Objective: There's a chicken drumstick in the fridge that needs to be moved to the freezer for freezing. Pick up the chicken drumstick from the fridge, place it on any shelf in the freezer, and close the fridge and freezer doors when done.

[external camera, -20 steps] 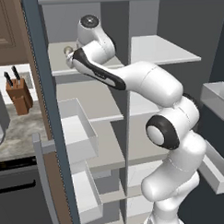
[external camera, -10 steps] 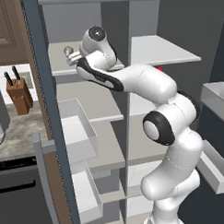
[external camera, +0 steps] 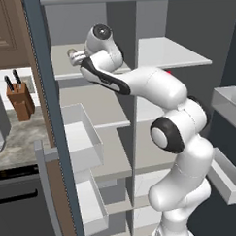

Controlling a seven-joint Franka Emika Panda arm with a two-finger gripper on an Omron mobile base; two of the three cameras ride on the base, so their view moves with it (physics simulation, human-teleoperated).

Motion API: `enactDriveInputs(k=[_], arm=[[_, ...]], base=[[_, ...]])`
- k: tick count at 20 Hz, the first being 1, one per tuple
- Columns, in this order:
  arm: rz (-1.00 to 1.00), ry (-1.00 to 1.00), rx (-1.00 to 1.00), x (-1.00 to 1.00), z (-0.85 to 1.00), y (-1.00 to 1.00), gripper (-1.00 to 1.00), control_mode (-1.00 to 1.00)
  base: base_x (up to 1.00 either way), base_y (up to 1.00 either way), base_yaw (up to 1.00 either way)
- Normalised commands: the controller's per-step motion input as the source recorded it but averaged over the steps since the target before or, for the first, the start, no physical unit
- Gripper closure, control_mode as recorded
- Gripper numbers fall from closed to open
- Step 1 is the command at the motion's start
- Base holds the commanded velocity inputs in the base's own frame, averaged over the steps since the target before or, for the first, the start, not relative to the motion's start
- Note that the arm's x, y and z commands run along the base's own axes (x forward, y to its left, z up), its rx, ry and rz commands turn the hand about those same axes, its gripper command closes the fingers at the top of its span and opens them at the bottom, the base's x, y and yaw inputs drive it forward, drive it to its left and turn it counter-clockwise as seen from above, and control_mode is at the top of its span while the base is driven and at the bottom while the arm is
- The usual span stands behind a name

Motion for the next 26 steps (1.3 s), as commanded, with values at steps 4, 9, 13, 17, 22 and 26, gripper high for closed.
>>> enactDriveInputs(k=[4,9,13,17,22,26], arm=[[-0.08,0.00,0.00,-0.25,0.02,0.00,-1.00,-1.00],[-0.07,0.00,0.04,-0.39,0.00,-0.06,-1.00,-1.00],[-0.06,-0.05,0.06,-0.54,0.19,-0.01,-1.00,-1.00],[-0.05,0.00,0.08,-0.68,0.06,-0.04,-1.00,-1.00],[-0.05,0.00,0.01,-0.87,-0.03,-0.41,-1.00,-1.00],[-0.08,0.01,0.01,-0.94,0.00,-0.61,-1.00,-1.00]], base=[[0.00,0.00,0.00],[0.00,0.00,0.00],[0.00,0.00,0.00],[0.00,0.00,0.00],[0.00,0.00,0.00],[0.00,0.00,0.00]])
